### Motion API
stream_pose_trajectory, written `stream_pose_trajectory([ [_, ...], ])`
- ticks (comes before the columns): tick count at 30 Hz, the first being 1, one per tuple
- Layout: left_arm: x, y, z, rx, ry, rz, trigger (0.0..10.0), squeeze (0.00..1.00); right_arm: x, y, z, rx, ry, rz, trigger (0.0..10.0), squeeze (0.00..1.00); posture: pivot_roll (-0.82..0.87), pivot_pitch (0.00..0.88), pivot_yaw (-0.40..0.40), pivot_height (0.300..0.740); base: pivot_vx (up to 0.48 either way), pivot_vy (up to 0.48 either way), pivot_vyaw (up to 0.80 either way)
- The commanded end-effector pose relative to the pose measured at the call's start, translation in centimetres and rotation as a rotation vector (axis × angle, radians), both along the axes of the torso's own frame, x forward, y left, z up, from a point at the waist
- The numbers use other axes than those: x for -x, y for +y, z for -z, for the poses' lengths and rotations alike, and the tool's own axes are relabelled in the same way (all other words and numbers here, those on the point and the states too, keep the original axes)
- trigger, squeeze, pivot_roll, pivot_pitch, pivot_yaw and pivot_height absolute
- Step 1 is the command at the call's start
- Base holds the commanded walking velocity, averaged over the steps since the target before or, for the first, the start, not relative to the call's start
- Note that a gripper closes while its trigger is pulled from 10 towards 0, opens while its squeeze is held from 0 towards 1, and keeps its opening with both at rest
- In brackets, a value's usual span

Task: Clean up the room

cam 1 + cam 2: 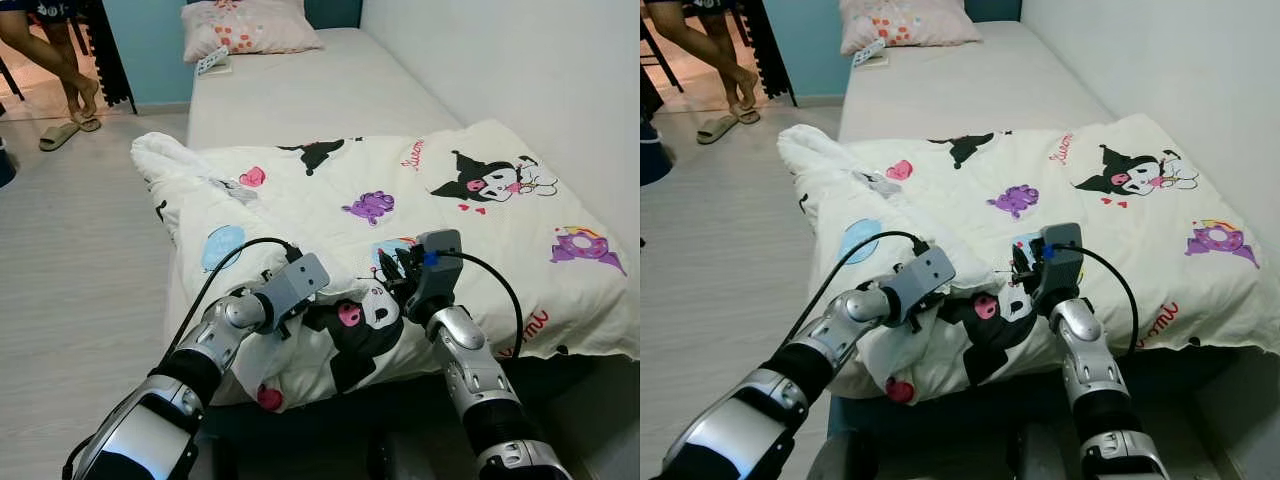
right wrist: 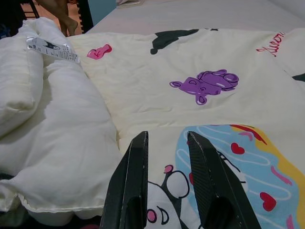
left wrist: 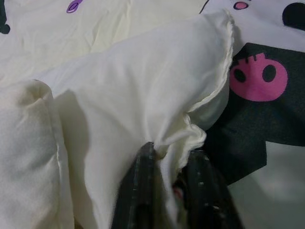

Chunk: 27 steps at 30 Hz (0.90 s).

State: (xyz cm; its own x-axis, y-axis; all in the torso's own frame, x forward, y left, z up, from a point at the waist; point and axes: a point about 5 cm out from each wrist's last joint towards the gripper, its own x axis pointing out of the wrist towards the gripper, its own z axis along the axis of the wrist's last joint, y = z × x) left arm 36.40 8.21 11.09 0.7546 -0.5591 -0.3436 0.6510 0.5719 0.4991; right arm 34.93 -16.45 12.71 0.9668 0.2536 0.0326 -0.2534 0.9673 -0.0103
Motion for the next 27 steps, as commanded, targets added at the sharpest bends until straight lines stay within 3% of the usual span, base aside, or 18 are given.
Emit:
stream_pose_trajectory([
  [1, -0.3, 1.0, -0.1, -0.010, -0.005, -0.026, 0.0, 0.00, 0.0, 0.1, 0.3, 0.006, 0.018, -0.009, 10.0, 0.00, 0.05, 0.127, -0.042, 0.577, 0.000, 0.000, 0.00],
  [5, -0.6, 1.8, -0.5, 0.046, -0.015, -0.073, 0.0, 0.00, 0.0, 0.3, 0.2, 0.005, 0.016, -0.014, 10.0, 0.00, 0.05, 0.124, -0.039, 0.577, 0.000, 0.000, 0.00],
  [8, -0.9, 3.8, -1.5, 0.160, -0.034, -0.163, 0.0, 0.00, 0.1, 0.4, 0.2, 0.003, 0.012, -0.019, 10.0, 0.00, 0.05, 0.119, -0.039, 0.577, 0.000, 0.000, 0.00],
  [9, -0.9, 3.8, -1.5, 0.160, -0.034, -0.163, 0.0, 0.00, 0.1, 0.4, 0.2, 0.003, 0.012, -0.019, 10.0, 0.00, 0.05, 0.119, -0.039, 0.577, 0.000, 0.000, 0.00],
  [11, -0.8, 5.7, -2.2, 0.245, -0.047, -0.222, 0.0, 0.00, 0.2, 0.6, 0.3, 0.003, 0.011, -0.030, 10.0, 0.00, 0.05, 0.117, -0.042, 0.577, 0.000, 0.000, 0.00],
  [14, -0.5, 6.7, -2.5, 0.285, -0.052, -0.249, 0.0, 0.00, 0.2, 0.8, 0.3, 0.001, 0.010, -0.037, 10.0, 0.00, 0.06, 0.116, -0.044, 0.577, 0.000, 0.000, 0.00],
  [16, 0.2, 8.1, -2.7, 0.345, -0.053, -0.269, 0.0, 0.00, 0.3, 1.0, 0.3, -0.001, 0.010, -0.049, 10.0, 0.00, 0.06, 0.114, -0.047, 0.577, 0.000, 0.000, 0.00],
  [19, 0.7, 8.6, -2.7, 0.373, -0.049, -0.269, 0.0, 0.00, 0.3, 1.2, 0.4, -0.001, 0.010, -0.055, 10.0, 0.00, 0.06, 0.112, -0.051, 0.577, 0.000, 0.000, 0.00],
  [21, 2.3, 9.2, -1.9, 0.415, -0.026, -0.272, 0.0, 0.00, 0.3, 1.5, 0.4, 0.000, 0.012, -0.068, 10.0, 0.00, 0.07, 0.108, -0.054, 0.577, 0.000, 0.000, 0.00],
  [27, 4.8, 10.4, -0.6, 0.445, -0.015, -0.349, 0.0, 0.00, 0.3, 1.8, 0.5, 0.002, 0.010, -0.084, 10.0, 0.00, 0.07, 0.106, -0.056, 0.577, 0.000, 0.000, 0.00],
])
